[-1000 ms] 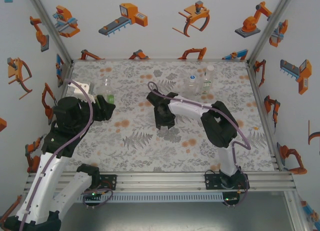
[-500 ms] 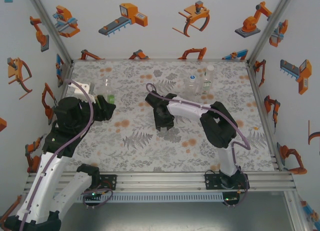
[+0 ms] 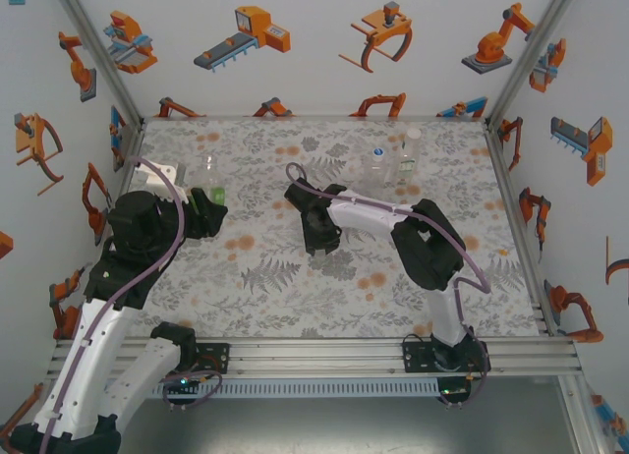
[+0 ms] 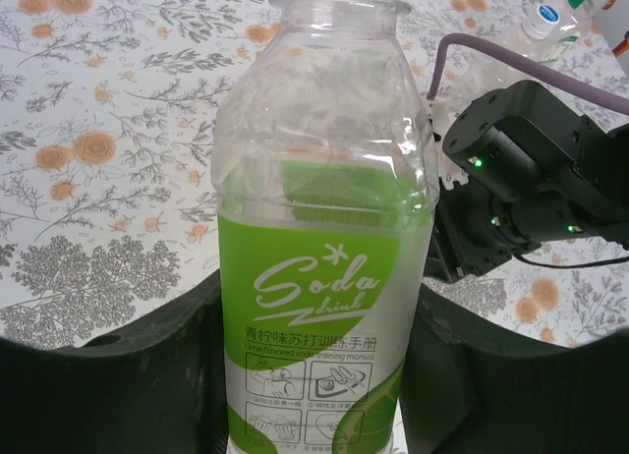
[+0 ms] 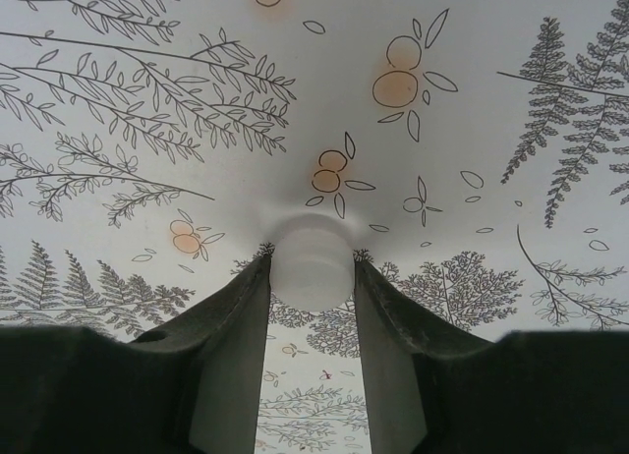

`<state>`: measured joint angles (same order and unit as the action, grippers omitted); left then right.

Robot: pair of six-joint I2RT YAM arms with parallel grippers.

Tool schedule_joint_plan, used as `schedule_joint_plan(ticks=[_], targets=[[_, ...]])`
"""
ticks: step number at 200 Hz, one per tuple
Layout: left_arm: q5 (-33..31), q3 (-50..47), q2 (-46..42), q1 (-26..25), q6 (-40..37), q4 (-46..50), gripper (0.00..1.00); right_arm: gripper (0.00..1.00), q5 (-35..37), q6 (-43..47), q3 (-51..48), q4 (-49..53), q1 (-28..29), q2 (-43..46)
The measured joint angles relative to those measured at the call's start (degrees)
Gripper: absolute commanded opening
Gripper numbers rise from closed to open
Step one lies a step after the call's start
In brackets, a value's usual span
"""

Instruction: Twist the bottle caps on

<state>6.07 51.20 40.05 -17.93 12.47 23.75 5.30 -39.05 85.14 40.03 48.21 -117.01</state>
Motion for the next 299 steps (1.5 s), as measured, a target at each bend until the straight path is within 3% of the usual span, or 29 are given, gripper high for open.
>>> schedule_joint_plan(ticks=[68, 101, 151, 181, 231, 263, 299], targets=[[1.99, 0.00, 0.79, 0.09, -0.26, -0.42, 0.05, 0.26, -0.31, 0.28, -0.70, 0.02, -0.15, 1.09], [10.64, 0.00, 4.28, 0.44, -4.28, -1.14, 0.04, 0.24, -5.44, 3.19, -5.31, -2.49, -1.70, 7.50], [32.13, 0.04, 9.94, 0.46, -21.09, 1.84, 0.00, 0.20, -18.69, 13.53, -14.23, -10.49, -6.95, 20.55], [39.85, 1.29, 12.02, 0.44, -35.50, 9.29, 0.00, 0.17, -27.61, 19.56, -18.21, -15.06, -11.32, 27.54], [43.93, 3.32, 12.98, 0.35, -53.64, 19.30, 0.00, 0.16, -44.06, 31.76, -19.06, -20.92, -15.19, 39.17], [44.52, 4.35, 12.83, -0.50, -58.23, 21.33, 0.00, 0.14, -54.73, 40.98, -14.69, -20.90, -14.95, 41.81], [44.30, 6.29, 13.29, -2.03, -60.06, 23.12, 0.00, 0.10, -58.66, 51.41, -7.34, -16.26, -11.30, 41.68]])
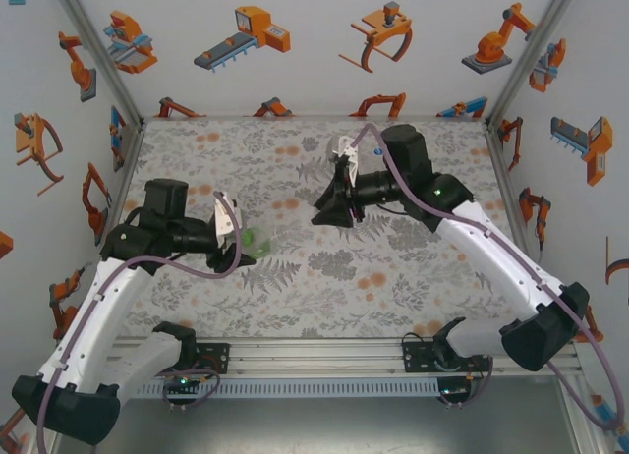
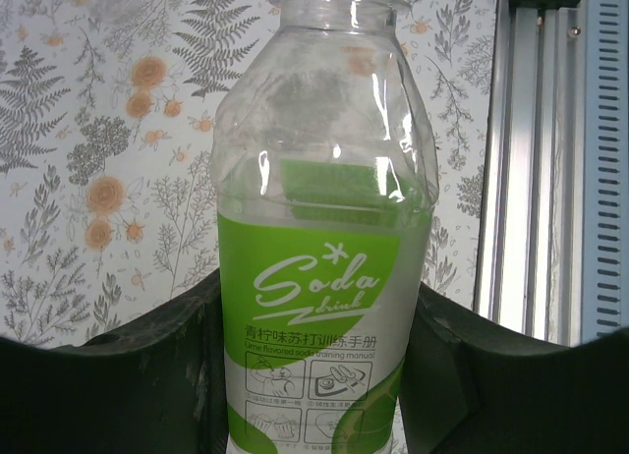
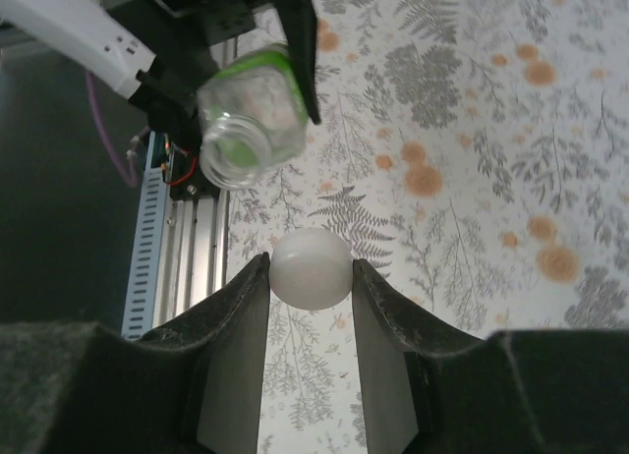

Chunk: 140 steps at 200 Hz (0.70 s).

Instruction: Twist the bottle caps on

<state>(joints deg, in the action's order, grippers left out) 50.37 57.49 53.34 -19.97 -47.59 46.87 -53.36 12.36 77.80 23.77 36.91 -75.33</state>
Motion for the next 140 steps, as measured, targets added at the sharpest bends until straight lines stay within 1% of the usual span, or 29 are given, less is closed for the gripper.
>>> schedule_joint_plan(ticks=[27, 54, 140], targets=[[-0.28, 1.27, 0.92, -1.20, -0.55, 0.81, 0.00, 0.09, 0.48, 6.36, 3.91, 3.82, 4.20, -0.81], [-0.52, 2.47, 2.12, -2.56, -0.74, 1.01, 0.00, 0.07, 1.99, 9.57, 5.86, 5.51, 6.88, -2.25], [-2.32, 2.93, 3.54, -3.63, 0.81, 0.55, 0.00, 0.04, 5.68, 11.52, 5.88, 6.14, 9.73, -3.85]])
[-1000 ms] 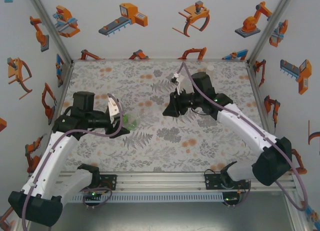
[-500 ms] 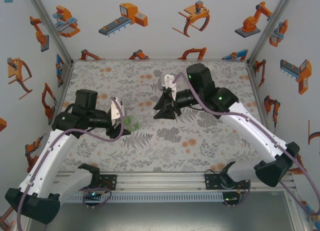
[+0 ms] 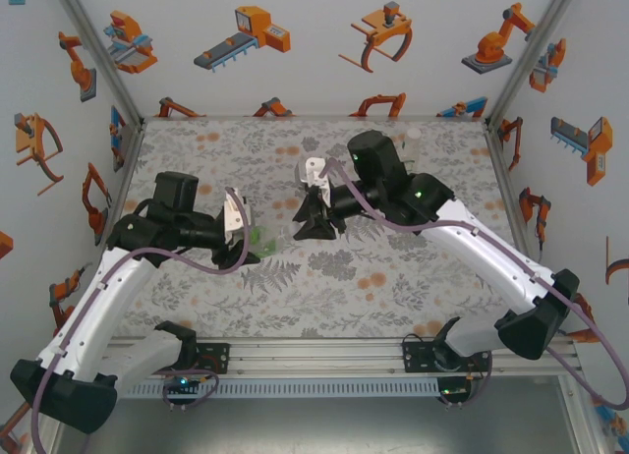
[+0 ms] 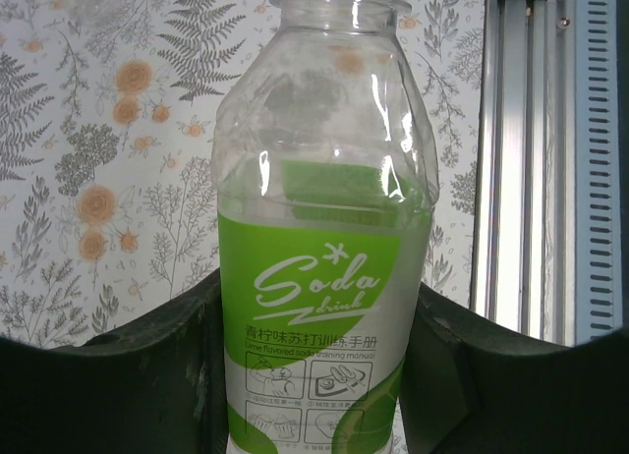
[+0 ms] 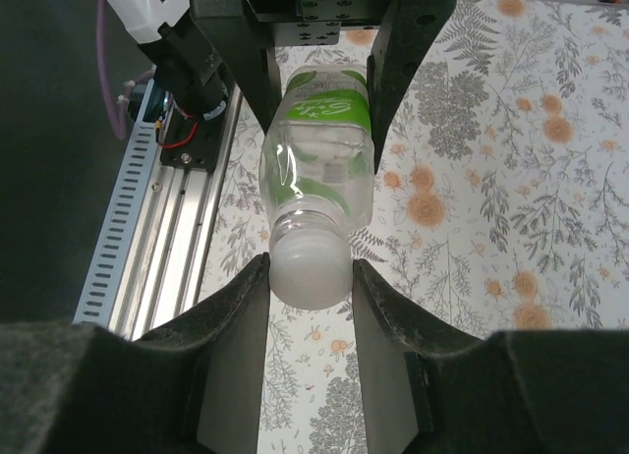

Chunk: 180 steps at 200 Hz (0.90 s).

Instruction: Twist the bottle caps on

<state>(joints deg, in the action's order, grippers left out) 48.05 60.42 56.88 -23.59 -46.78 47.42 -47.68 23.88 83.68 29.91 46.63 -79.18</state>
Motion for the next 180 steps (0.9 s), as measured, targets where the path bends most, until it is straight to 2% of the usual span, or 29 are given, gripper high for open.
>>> schedule_joint_plan(ticks=[180], targets=[[1.09, 1.42, 2.34, -0.37, 3.23, 1.01, 0.00, 0.00, 2.34, 2.10, -3.61, -4.46, 1.09, 1.53]])
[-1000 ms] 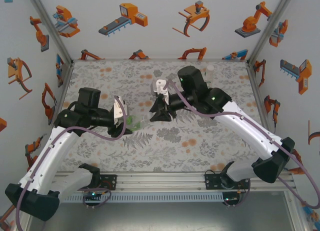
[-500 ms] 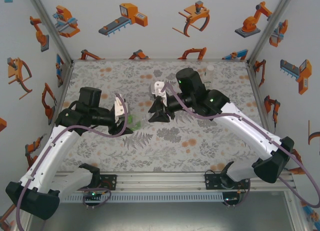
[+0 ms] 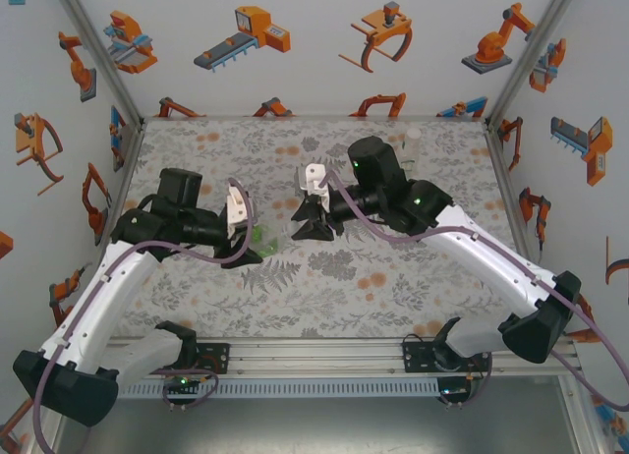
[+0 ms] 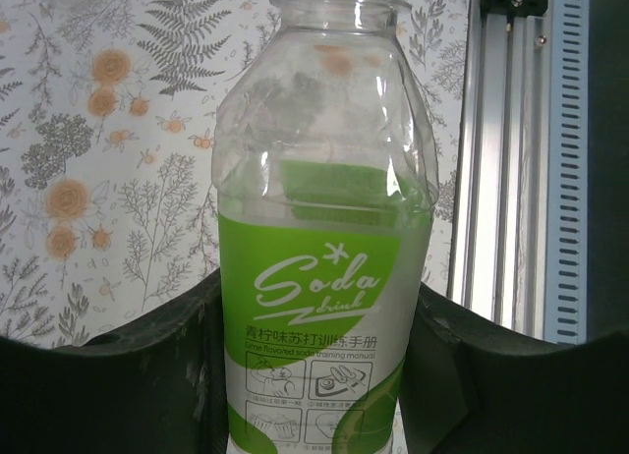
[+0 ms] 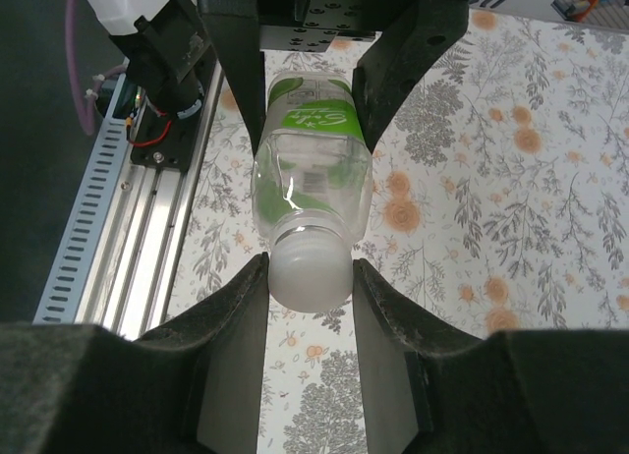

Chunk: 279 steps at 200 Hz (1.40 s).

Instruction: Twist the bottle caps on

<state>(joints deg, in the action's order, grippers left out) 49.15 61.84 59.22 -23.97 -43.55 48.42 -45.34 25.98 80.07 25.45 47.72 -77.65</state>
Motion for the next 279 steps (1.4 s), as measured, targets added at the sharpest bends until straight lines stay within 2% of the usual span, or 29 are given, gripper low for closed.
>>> schedule_joint_plan(ticks=[72, 86, 106, 133, 182, 228, 256, 267, 279], targets=[[2.45, 1.38, 0.90, -0.13, -0.48, 3.08, 0.00, 0.00, -0.22, 5.84, -0.20, 1.27, 1.27, 1.20], [2.45, 1.42, 0.92, -0.13, -0.48, 3.21, 0.00, 0.00, -0.22, 5.07, -0.20, 1.25, 1.29, 1.20], [2.32, 1.42, 0.90, -0.39, -0.48, 3.43, 0.00, 0.00, -0.20, -0.46, -0.20, 0.81, 1.27, 1.03], [1.86, 1.42, 0.44, -0.39, -0.52, 3.67, 0.00, 0.00, 1.14, -17.33, -1.81, -3.72, 1.09, 0.96], [-0.85, 1.42, -0.72, -0.37, -0.70, 4.09, 0.00, 0.00, 8.85, -61.13, -6.05, -9.40, 0.76, 1.16], [-3.78, 1.36, -1.49, -0.02, -0.48, 4.22, 0.00, 0.00, 11.08, -97.46, -11.19, -13.05, -0.81, 0.44], [-5.40, 1.25, -0.90, 0.00, -0.48, 5.25, 0.00, 0.02, 11.56, -109.48, -14.01, -14.60, -1.11, 0.17], [-5.66, 1.25, -0.90, 0.00, -0.48, 5.20, 0.00, 0.09, 11.76, -111.65, -14.10, -14.60, -1.09, 0.13], [-5.66, 1.25, -0.92, 0.02, -0.50, 5.09, 0.00, 0.24, 11.87, -112.67, -14.08, -14.47, -1.11, 0.13]])
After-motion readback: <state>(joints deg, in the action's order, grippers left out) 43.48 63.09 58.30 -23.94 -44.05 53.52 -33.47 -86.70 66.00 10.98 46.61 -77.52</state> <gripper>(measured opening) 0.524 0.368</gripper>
